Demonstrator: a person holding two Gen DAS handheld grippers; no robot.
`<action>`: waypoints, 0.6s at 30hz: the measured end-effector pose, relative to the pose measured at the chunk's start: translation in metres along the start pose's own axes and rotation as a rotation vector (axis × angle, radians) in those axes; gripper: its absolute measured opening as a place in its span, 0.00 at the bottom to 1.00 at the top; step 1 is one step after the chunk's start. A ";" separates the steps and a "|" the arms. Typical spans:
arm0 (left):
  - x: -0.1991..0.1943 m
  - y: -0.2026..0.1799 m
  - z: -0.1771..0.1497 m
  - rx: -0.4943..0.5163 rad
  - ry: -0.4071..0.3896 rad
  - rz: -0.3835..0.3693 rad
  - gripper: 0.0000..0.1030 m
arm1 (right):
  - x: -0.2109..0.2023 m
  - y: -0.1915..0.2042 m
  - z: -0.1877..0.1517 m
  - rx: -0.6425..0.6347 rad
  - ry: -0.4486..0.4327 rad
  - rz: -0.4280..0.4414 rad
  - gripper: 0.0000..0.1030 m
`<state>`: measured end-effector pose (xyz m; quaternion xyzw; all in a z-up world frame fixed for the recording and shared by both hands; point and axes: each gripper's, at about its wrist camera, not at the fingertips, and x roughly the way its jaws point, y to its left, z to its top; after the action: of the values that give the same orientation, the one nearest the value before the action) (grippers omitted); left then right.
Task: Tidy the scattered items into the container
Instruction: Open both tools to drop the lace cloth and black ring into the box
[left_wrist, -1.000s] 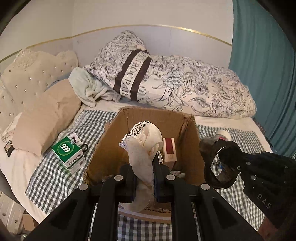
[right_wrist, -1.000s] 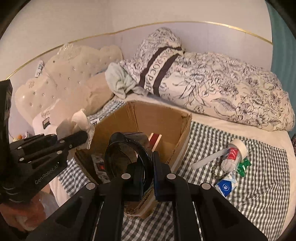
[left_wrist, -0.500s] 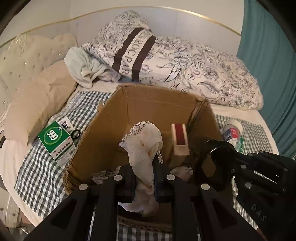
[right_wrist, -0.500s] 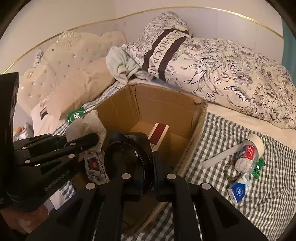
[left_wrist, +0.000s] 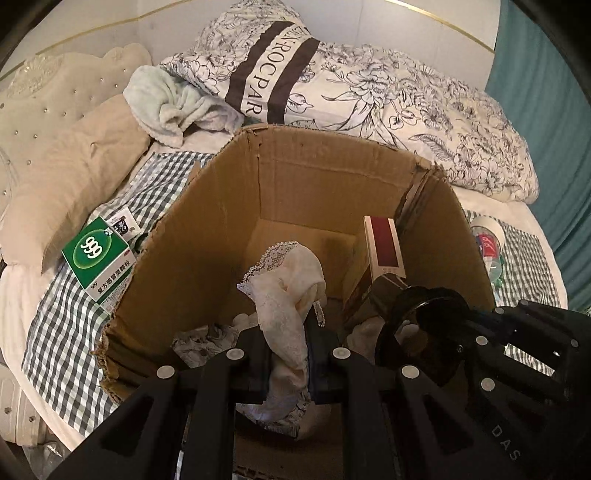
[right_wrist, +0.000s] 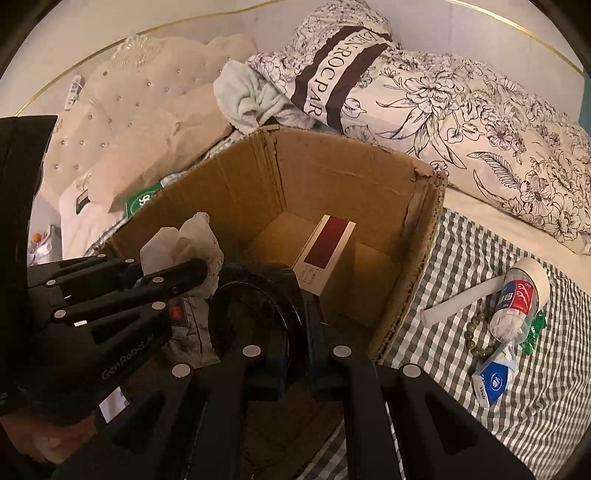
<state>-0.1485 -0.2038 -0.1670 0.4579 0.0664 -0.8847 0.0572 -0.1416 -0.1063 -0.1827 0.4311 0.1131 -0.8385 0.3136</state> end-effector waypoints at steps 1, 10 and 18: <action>0.001 0.000 0.000 0.000 0.004 0.001 0.13 | 0.001 0.001 0.000 -0.003 0.004 -0.001 0.07; -0.007 0.004 0.003 -0.023 -0.009 -0.007 0.20 | 0.000 0.007 0.001 -0.014 0.011 0.001 0.08; -0.026 0.011 0.007 -0.069 -0.050 -0.018 0.56 | -0.019 0.013 0.004 -0.029 -0.042 -0.039 0.22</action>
<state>-0.1368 -0.2149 -0.1426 0.4327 0.0998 -0.8935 0.0666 -0.1276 -0.1103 -0.1643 0.4065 0.1269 -0.8516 0.3057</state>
